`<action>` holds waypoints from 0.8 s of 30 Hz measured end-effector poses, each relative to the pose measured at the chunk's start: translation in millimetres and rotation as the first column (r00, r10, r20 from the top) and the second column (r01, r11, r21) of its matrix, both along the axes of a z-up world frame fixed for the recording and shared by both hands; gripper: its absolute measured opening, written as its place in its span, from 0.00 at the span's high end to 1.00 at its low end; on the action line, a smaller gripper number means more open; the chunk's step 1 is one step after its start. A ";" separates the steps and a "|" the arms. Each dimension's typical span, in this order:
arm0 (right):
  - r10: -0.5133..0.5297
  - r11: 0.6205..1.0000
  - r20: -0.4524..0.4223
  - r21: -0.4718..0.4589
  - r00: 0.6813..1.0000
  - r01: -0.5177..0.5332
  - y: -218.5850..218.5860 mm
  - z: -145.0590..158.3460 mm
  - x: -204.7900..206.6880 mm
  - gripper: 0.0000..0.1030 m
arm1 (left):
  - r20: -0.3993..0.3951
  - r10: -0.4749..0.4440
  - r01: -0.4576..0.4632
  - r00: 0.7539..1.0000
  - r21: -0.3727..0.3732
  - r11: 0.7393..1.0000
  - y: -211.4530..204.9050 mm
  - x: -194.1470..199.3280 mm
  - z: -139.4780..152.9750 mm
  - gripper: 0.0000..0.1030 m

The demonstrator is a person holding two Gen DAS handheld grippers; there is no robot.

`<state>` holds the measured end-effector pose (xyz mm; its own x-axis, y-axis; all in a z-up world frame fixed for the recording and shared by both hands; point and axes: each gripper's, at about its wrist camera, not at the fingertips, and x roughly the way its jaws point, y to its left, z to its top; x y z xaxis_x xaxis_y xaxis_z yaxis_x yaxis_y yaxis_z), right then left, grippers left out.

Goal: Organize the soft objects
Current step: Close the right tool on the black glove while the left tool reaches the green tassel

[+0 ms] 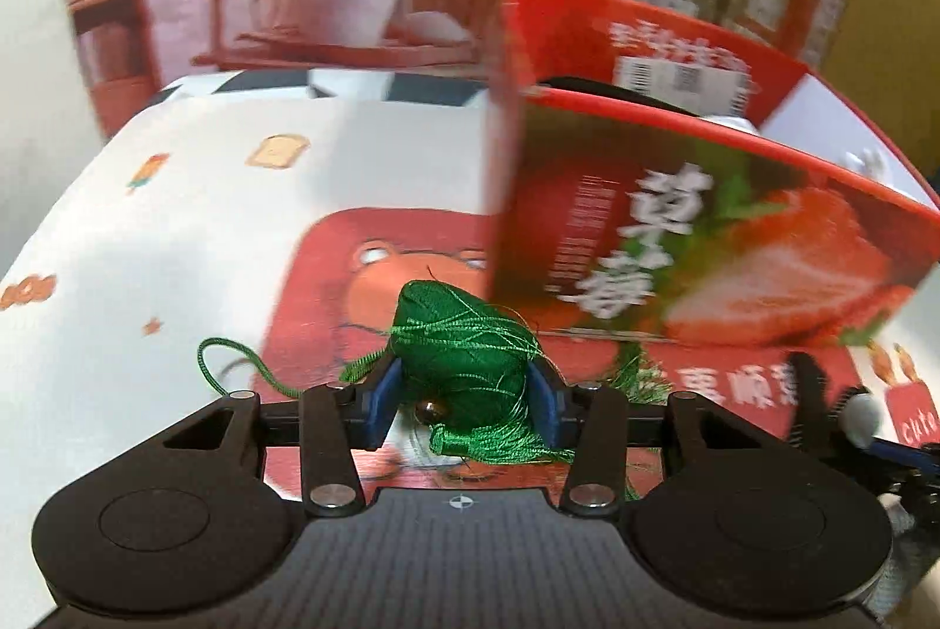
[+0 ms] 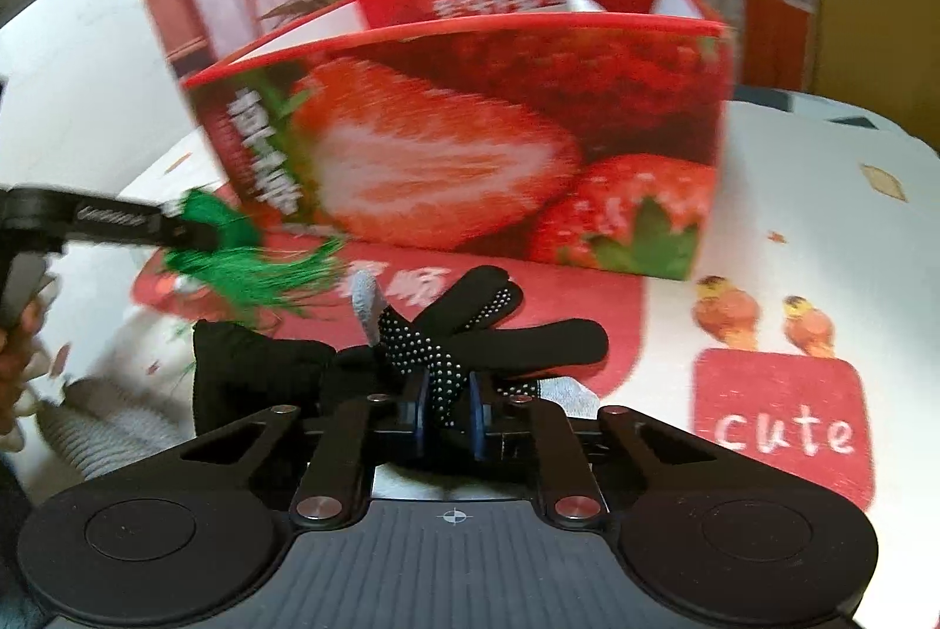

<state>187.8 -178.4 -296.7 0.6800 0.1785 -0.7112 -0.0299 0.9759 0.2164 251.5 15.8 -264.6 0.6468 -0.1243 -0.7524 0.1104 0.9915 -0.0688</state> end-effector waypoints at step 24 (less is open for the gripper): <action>-0.068 0.994 -0.024 0.085 0.997 0.070 -5.5 -4.4 -7.4 0.87 | -0.050 -0.226 0.214 0.973 -0.181 0.960 -40.3 -35.3 22.1 0.36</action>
